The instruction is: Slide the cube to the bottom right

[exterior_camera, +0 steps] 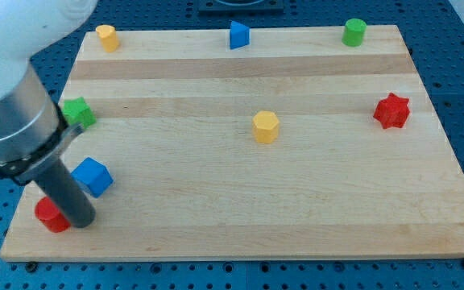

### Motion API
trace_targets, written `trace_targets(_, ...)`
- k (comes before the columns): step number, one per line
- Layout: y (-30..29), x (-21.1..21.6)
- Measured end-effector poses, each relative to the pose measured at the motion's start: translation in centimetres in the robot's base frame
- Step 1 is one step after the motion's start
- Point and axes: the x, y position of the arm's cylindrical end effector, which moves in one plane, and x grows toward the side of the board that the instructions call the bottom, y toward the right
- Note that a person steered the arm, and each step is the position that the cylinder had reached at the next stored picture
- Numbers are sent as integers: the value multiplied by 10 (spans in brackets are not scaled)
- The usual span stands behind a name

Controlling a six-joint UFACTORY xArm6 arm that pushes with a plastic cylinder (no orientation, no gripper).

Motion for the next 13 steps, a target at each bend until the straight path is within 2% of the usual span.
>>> trace_targets(2, -7, 1)
trace_targets(3, -7, 10)
trace_targets(4, -6, 38)
trace_targets(5, -9, 40)
trace_targets(7, -90, 37)
trace_targets(9, -90, -40)
trace_targets(11, -72, -54)
trace_targets(13, 3, -50)
